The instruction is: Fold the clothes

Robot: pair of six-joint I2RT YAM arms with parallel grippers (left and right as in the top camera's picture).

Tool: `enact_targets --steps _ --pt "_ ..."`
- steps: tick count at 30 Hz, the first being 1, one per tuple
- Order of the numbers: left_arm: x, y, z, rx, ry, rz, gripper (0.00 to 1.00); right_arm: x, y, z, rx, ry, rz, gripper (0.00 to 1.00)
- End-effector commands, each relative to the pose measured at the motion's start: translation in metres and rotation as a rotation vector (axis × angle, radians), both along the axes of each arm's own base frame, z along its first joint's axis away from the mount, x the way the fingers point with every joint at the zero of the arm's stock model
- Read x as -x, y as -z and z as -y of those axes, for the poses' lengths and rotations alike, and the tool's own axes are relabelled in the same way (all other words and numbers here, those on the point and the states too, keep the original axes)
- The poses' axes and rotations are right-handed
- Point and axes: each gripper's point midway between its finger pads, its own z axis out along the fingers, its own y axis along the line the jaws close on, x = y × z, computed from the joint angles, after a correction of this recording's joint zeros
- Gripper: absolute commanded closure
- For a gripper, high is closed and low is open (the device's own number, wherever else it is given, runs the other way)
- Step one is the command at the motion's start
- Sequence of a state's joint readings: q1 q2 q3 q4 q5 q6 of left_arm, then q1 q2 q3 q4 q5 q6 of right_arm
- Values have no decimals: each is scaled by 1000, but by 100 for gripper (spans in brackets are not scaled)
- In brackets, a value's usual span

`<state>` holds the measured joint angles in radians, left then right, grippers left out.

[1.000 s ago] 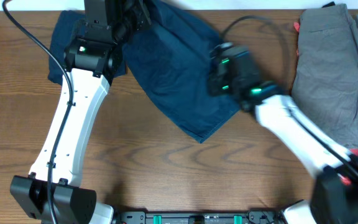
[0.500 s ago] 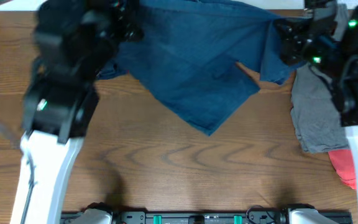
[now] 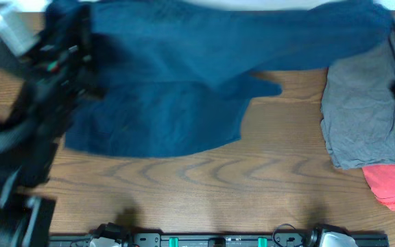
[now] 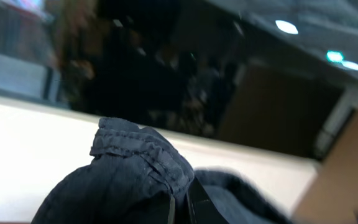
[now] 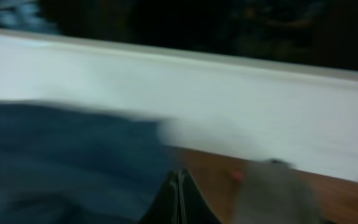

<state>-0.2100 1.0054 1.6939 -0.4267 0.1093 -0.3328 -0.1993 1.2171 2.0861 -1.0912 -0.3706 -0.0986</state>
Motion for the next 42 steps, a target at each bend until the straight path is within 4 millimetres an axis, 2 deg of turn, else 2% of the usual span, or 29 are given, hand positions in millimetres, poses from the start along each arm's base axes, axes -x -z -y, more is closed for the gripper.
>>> enact_targets --steps 1,5,8,12,13,15,19,22,24,31,34,38,42 --pt "24 -20 -20 6 -83 69 94 23 -16 21 79 127 42 99" --pt "28 -15 -21 9 -80 48 94 39 -19 20 82 141 47 99" --pt "25 -8 -16 2 -56 20 94 40 -8 13 66 99 3 99" --pt "16 -3 -11 6 -36 -2 94 30 18 -8 23 -39 -104 98" --pt "13 -2 -10 7 -35 -9 94 25 26 -12 14 -77 -139 92" --pt "7 1 -9 4 -35 -21 94 16 42 -20 -5 -145 -199 70" --pt "-9 9 -6 -2 -37 -52 94 -4 73 -41 -52 -336 -322 43" --pt "-26 16 -3 -7 -38 -77 94 -17 94 -60 -72 -478 -391 31" --pt "-39 21 0 -11 -38 -93 94 -25 105 -71 -72 -540 -425 26" --pt "-92 42 10 -19 -37 -141 94 -50 136 -121 -37 -717 -503 30" --pt "-110 51 14 -1 -36 -160 94 -59 149 -148 -20 -795 -525 30" --pt "-124 57 16 -3 -36 -169 94 -71 171 -189 7 -894 -552 32" --pt "-129 59 17 -3 -38 -169 94 -82 196 -238 24 -986 -572 32"
